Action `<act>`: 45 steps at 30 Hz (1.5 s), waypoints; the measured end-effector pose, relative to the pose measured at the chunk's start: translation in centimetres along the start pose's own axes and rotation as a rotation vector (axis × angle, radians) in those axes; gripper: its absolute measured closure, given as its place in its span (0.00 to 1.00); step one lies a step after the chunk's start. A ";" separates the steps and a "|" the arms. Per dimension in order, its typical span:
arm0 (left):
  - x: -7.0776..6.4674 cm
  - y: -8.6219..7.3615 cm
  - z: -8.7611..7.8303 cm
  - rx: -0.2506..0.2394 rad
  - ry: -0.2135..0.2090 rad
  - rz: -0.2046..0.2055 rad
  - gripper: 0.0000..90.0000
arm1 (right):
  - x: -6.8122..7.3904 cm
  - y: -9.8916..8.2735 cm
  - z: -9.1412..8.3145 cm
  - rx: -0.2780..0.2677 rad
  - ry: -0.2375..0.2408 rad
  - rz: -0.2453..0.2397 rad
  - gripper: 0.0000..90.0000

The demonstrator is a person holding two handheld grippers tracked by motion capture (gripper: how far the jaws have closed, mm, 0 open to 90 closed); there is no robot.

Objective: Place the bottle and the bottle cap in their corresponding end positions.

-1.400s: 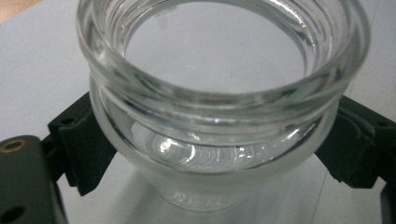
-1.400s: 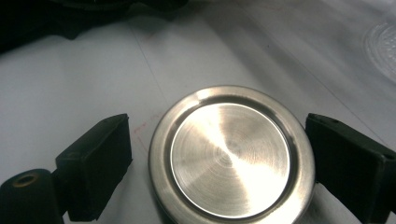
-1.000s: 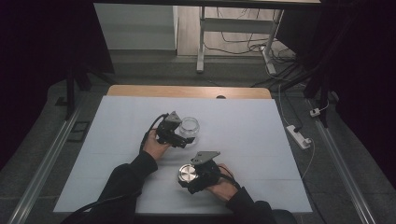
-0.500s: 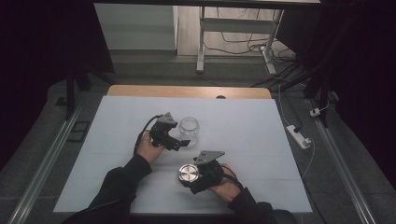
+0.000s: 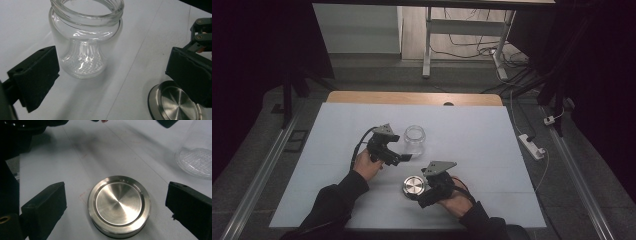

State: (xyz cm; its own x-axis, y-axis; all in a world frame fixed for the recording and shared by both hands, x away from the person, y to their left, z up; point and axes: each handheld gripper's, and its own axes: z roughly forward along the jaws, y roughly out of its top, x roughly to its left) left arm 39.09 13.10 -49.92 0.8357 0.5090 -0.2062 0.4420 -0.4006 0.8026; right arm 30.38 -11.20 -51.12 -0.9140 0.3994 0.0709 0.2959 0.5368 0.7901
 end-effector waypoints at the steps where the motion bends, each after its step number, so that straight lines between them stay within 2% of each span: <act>1: -0.2 -0.1 -0.2 -0.006 -0.001 -0.001 0.00 | 0.0 0.0 -0.1 -0.007 0.004 0.002 0.04; 7: -1.2 -0.8 -1.6 -0.025 0.000 -0.004 0.00 | -0.1 0.2 -0.9 -0.027 0.007 0.024 0.02; 11: -2.1 -1.3 -2.3 -0.015 0.015 0.004 0.00 | -0.2 0.2 -1.3 -0.036 -0.007 0.033 0.01; 16: -3.0 -1.9 -3.0 -0.017 -0.009 0.002 0.00 | -0.3 0.1 -1.5 -0.028 -0.019 0.031 0.00; 21: -3.9 -2.7 -3.2 0.002 0.000 0.009 0.00 | -0.4 -0.1 -1.8 -0.011 -0.044 0.021 0.00; 30: -4.6 -3.8 -4.3 -0.031 -0.021 -0.018 0.00 | -0.8 -0.4 -2.5 -0.014 -0.063 0.019 0.00; 38: -5.9 -4.4 -5.0 0.023 0.002 0.021 0.00 | -1.0 -0.6 -3.5 -0.023 -0.078 0.024 0.00; 45: -6.8 -5.2 -5.8 0.042 0.036 0.021 0.00 | -1.0 -0.9 -4.2 -0.019 -0.085 0.007 0.00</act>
State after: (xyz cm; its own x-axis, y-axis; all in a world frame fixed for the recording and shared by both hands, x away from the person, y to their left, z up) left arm 29.24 16.17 -49.45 0.8329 0.5270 -0.1689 0.4388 -0.4429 0.7818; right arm 29.87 -15.24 -49.35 -0.8848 0.4652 0.0257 0.2965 0.5197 0.8012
